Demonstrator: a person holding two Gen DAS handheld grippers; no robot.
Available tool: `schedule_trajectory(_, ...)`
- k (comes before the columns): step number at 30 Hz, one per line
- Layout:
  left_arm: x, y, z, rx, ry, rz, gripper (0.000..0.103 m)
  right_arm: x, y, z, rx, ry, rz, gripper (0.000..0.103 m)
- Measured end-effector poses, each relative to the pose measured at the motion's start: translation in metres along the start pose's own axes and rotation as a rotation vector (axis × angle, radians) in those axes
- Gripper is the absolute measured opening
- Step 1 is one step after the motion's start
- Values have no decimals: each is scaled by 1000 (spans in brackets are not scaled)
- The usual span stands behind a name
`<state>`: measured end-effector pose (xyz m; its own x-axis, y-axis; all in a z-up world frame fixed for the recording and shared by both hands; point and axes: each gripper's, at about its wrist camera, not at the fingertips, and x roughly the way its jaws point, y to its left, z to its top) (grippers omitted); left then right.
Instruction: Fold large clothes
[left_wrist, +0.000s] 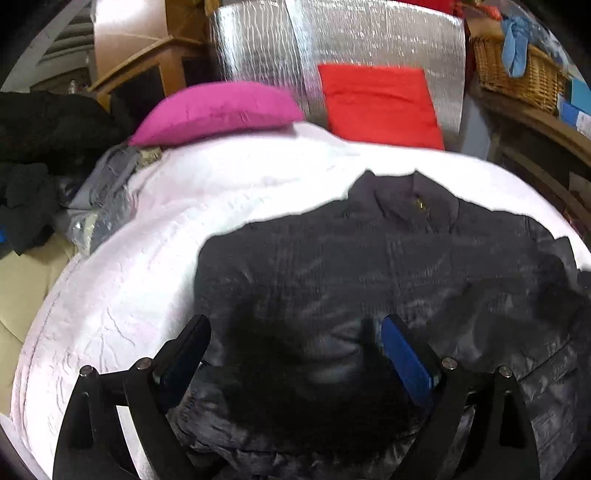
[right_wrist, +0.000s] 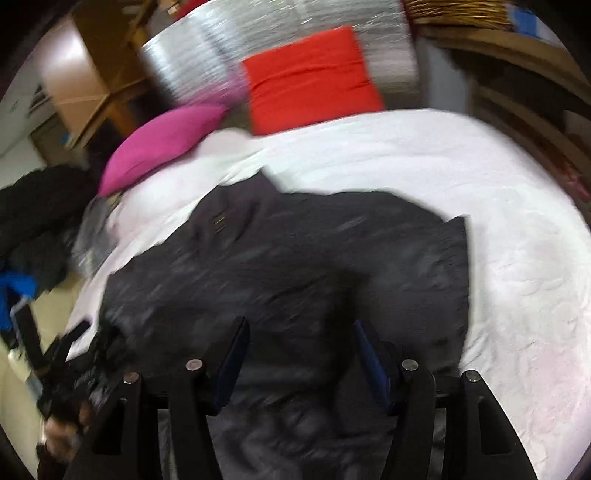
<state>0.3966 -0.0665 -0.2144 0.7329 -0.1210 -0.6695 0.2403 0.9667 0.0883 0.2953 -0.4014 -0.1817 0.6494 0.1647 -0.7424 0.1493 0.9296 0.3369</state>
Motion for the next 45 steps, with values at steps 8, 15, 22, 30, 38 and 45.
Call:
schedule_trajectory(8, 24, -24, -15, 124, 99, 30, 98, 23, 22, -24, -137, 160, -50, 63)
schedule_trajectory(15, 26, -12, -15, 75, 158, -49, 101, -17, 24, -30, -106, 42, -13, 62)
schedule_trajectory(22, 19, -12, -24, 66, 174, -59, 103, -7, 13, -36, -98, 94, -98, 63)
schedule_trajectory(30, -36, 16, -34, 35, 90, -137, 103, -79, -10, -78, 6, -36, 24, 69)
schedule_trajectory(38, -97, 53, -71, 36, -2, -142, 103, -133, -57, -166, 127, -9, 29, 69)
schedule_trajectory(45, -142, 75, -131, -31, -6, -117, 103, -149, -59, -228, 116, 96, -31, 70)
